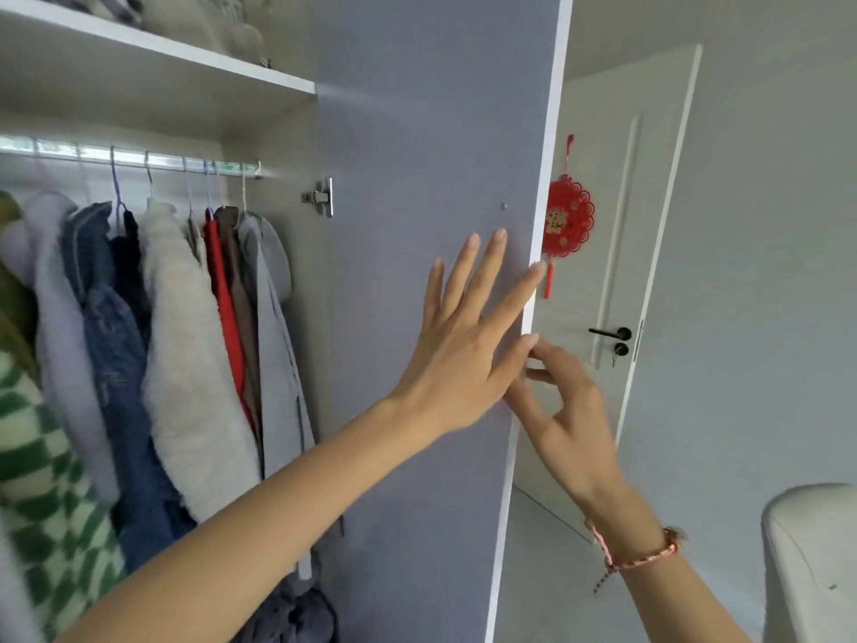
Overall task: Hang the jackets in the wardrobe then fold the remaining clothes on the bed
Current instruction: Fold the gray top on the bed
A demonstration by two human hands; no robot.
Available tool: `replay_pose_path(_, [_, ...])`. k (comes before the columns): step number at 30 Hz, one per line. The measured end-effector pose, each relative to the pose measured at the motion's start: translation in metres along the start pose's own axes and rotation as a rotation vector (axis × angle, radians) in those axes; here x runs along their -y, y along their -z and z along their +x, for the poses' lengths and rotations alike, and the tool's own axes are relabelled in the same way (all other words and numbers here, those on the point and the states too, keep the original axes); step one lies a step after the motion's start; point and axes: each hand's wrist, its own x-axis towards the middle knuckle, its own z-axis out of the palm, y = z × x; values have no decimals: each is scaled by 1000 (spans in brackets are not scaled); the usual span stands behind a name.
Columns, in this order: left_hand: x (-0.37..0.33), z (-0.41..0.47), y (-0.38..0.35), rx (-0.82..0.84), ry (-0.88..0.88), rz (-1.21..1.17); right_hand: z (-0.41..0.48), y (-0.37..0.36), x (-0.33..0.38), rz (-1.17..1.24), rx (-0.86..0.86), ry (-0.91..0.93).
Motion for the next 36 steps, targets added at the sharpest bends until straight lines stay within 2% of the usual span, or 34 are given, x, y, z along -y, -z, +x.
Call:
replay_pose_path(1, [30,-19,22,0,-6,99,-5,-5,5,-17,24,79])
replay_pose_path(3, [62,-36,59,-4,-76,144,-16,-22,16,51,113,205])
replay_pose_path(5, [91,-48,99,-31,-227,284,-23,-48,31,155,296,287])
replay_pose_path(7, [120,-61,131,-43,-303,374,-26,-78,45,226,466,316])
replay_pose_path(10, [159,-101,201,-48,-210,496,-24,-158,78,277,605,415])
replay_pose_path(14, [188,-151,254,-10,136,598,-23,-251,111,94,576,480])
replay_pose_path(17, [220,-186,284,60,419,656,-18,-324,124,1,371,523])
replay_pose_path(21, [265,-225,301,141,689,687,-8,-399,138,30,288,480])
replay_pose_path(24, [282,-233,288,199,697,757,2,-425,136,-20,268,544])
replay_pose_path(28, [303,-242,273,90,634,837,10,-455,132,-67,301,609])
replay_pose_path(31, [315,-244,265,37,598,846,17,-466,128,-73,319,613])
replay_pose_path(36, [325,-243,258,56,647,840,19,-464,126,43,365,574])
